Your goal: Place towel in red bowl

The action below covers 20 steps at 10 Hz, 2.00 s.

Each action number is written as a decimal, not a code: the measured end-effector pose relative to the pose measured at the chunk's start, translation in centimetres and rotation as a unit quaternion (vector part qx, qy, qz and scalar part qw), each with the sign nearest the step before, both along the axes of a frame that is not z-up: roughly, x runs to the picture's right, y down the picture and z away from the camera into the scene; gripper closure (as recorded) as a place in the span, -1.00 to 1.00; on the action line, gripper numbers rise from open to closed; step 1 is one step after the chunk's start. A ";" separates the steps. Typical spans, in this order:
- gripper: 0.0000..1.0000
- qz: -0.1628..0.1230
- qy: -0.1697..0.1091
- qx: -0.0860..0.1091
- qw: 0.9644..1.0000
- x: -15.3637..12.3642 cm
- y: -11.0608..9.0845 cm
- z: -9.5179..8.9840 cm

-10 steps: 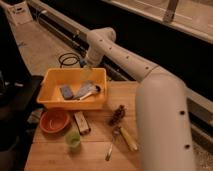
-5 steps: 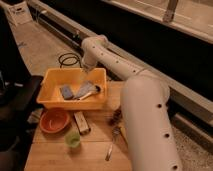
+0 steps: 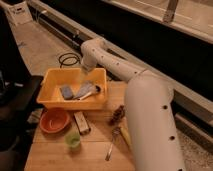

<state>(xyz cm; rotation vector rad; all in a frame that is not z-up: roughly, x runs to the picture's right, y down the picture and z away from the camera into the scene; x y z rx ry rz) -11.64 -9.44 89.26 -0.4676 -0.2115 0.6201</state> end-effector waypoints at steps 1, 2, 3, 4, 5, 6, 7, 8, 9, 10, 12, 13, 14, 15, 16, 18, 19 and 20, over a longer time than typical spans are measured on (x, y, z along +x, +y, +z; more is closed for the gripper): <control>-0.49 0.004 -0.001 0.003 1.000 -0.5 0.1 0.2; -0.49 0.004 -0.003 0.001 1.000 -1.1 0.4 0.7; -0.49 0.006 -0.004 -0.004 1.000 -1.5 0.8 1.3; -0.49 0.005 -0.008 -0.017 1.000 -1.7 1.7 2.2; -0.49 0.002 -0.011 -0.029 1.000 -2.1 2.5 2.9; -0.49 -0.002 -0.014 -0.043 0.999 -2.5 3.3 3.5; -0.49 -0.006 -0.015 -0.054 0.998 -2.7 4.0 4.1; -0.49 -0.008 -0.019 -0.073 0.997 -2.9 5.2 5.0; -0.49 -0.012 -0.021 -0.087 0.996 -3.0 6.0 5.7; -0.49 -0.015 -0.023 -0.101 0.994 -3.3 6.9 6.1; -0.49 -0.020 -0.018 -0.116 0.993 -3.6 8.1 7.2; -0.49 -0.020 -0.016 -0.122 0.992 -3.7 8.8 8.1; -0.49 -0.018 -0.015 -0.125 0.992 -4.0 9.2 8.7; -0.49 -0.012 -0.021 -0.126 0.992 -4.3 9.6 9.1; -0.49 -0.006 -0.025 -0.128 0.991 -4.0 10.2 9.7; -0.37 -0.002 -0.042 -0.132 0.990 -4.3 10.9 10.1; -0.18 -0.003 -0.051 -0.130 0.990 -4.2 10.9 10.1; -0.02 -0.005 -0.057 -0.130 0.990 -4.1 11.0 10.1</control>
